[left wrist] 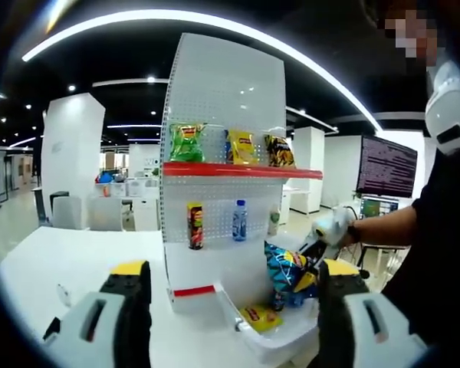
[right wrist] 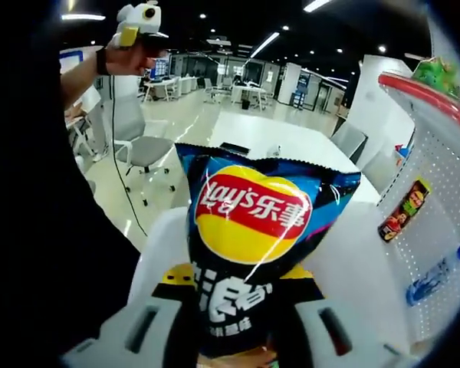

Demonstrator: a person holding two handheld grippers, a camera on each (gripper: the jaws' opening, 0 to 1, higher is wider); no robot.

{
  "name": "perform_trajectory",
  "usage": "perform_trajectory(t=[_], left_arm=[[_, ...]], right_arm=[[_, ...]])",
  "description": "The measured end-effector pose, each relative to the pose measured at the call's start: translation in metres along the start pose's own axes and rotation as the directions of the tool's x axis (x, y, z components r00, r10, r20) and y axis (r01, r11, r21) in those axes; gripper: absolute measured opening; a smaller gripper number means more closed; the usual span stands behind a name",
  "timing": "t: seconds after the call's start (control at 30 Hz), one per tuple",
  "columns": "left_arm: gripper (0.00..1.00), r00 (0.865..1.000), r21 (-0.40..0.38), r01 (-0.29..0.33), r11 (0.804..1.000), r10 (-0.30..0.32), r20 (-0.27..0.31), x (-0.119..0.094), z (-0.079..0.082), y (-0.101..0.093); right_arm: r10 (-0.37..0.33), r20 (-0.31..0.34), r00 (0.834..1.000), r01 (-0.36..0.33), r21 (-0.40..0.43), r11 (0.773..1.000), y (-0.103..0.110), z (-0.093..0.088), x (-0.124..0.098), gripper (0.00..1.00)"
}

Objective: Place the items from the shopping basket onto the snack and drink counter

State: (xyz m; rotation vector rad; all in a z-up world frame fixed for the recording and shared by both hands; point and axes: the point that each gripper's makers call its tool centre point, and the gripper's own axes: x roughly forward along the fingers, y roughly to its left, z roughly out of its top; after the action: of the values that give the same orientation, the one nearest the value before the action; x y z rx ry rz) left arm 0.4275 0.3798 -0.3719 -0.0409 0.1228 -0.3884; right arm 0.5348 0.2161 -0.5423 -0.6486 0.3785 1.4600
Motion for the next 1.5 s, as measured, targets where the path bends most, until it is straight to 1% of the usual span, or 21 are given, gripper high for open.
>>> perform_trajectory(t=[0.17, 0.43, 0.53, 0.67, 0.8, 1.0, 1.07, 1.3, 1.5], left_arm=[[0.89, 1.0, 0.001, 0.003, 1.0, -0.003, -0.005, 0.003, 0.0, 0.001], [0.89, 1.0, 0.007, 0.016, 1.0, -0.016, -0.008, 0.01, 0.002, 0.001], [0.89, 1.0, 0.008, 0.018, 1.0, -0.018, -0.007, 0.012, 0.004, 0.001], [0.89, 1.0, 0.011, 0.027, 1.0, -0.027, -0.008, 0.017, 0.005, -0.001], [0.89, 0.999, 0.015, 0.038, 0.999, -0.038, -0.005, 0.022, 0.008, -0.003], [0.89, 0.999, 0.016, 0.047, 0.999, -0.047, -0.004, 0.027, 0.008, -0.006], [0.89, 0.999, 0.018, 0.051, 0.999, -0.05, -0.006, 0.029, 0.008, -0.007], [0.89, 0.998, 0.016, 0.065, 0.998, -0.065, -0.002, 0.035, 0.009, -0.011], [0.89, 0.997, 0.02, 0.071, 0.997, -0.071, -0.003, 0.037, 0.01, -0.014]], right_arm=[[-0.019, 0.048, 0.999, 0.019, 0.011, 1.0, -0.007, 0.018, -0.015, 0.33], [-0.04, 0.087, 0.995, 0.04, -0.004, 0.999, -0.018, 0.038, -0.036, 0.33], [-0.056, 0.121, 0.991, 0.055, 0.01, 0.998, -0.019, 0.052, -0.048, 0.33], [-0.076, 0.148, 0.986, 0.076, 0.001, 0.997, -0.023, 0.066, -0.061, 0.33], [-0.085, 0.187, 0.979, 0.084, 0.018, 0.996, -0.027, 0.08, -0.076, 0.33], [-0.127, 0.219, 0.967, 0.128, 0.012, 0.992, -0.038, 0.095, -0.097, 0.33], [-0.137, 0.233, 0.963, 0.136, 0.017, 0.991, -0.043, 0.095, -0.104, 0.33], [-0.187, 0.276, 0.943, 0.183, 0.039, 0.982, -0.059, 0.108, -0.127, 0.33], [-0.229, 0.302, 0.925, 0.223, 0.057, 0.973, -0.073, 0.114, -0.143, 0.32]])
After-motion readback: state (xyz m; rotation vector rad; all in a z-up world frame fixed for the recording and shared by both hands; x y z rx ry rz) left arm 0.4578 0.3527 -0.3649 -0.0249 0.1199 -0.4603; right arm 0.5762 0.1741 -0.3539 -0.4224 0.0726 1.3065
